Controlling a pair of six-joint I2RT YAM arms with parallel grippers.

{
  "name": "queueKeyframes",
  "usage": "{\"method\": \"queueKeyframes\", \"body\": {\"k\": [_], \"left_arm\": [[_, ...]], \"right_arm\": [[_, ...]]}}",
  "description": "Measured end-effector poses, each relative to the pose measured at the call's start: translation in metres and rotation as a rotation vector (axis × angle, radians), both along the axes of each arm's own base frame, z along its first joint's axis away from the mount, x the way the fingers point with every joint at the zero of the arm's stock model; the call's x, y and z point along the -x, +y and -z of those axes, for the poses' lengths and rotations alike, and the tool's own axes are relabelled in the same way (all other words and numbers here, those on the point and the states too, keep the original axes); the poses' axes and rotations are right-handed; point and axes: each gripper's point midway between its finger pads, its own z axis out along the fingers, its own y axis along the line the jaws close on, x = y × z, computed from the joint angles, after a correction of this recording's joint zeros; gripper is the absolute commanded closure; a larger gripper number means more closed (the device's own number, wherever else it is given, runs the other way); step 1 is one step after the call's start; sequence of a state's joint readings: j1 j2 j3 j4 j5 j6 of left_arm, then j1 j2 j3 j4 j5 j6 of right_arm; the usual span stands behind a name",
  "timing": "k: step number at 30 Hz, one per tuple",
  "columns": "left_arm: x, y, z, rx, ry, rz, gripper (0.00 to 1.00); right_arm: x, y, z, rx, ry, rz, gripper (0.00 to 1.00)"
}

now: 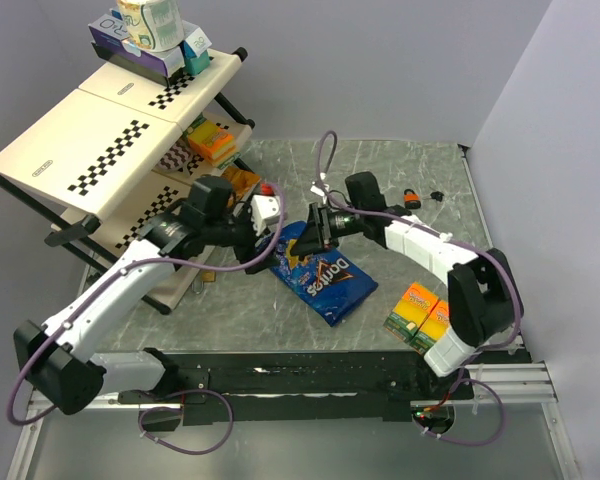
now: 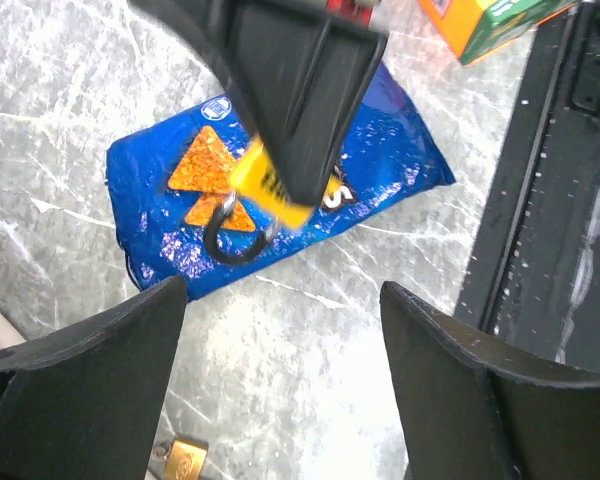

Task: Lock with the key
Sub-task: Lock the lock.

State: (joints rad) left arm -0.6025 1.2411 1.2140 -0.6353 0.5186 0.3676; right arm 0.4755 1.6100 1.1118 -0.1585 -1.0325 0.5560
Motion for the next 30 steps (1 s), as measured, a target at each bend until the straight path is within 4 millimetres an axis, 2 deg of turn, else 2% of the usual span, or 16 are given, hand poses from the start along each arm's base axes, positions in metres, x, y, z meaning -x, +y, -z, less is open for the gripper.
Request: {"method": "queueKeyframes", "body": {"k": [5,9,16,20,25,30], "left_arm": [[0.013,0.005,-0.01,0.022,0.02,0.053,0.21],[0.025,0.003,-0.009,0.034,0.066,0.094,0.25],[0.047,-0.007,-0.018,0.111,0.138,0.191,0.34],[0.058,-0.012,-0.024,0.157,0.185,0.228,0.39],[0.065,-0.019,-0.041,0.219,0.198,0.246,0.42],[0.082,-0.033,-0.058,0.268,0.189,0.295,0.48]], "right_arm": [[0.011,-0.016,-0.027,-0.026,-0.196,-0.05,1.0],[0.031,-0.025,-0.056,-0.077,-0.374,-0.126,1.0],[0.063,-0.04,-0.096,-0.163,-0.646,-0.223,1.0],[0.076,-0.045,-0.105,-0.192,-0.731,-0.27,1.0],[0.085,-0.049,-0.101,-0.193,-0.778,-0.312,1.0],[0.094,-0.049,-0.101,-0.2,-0.819,-0.345,1.0]]}}
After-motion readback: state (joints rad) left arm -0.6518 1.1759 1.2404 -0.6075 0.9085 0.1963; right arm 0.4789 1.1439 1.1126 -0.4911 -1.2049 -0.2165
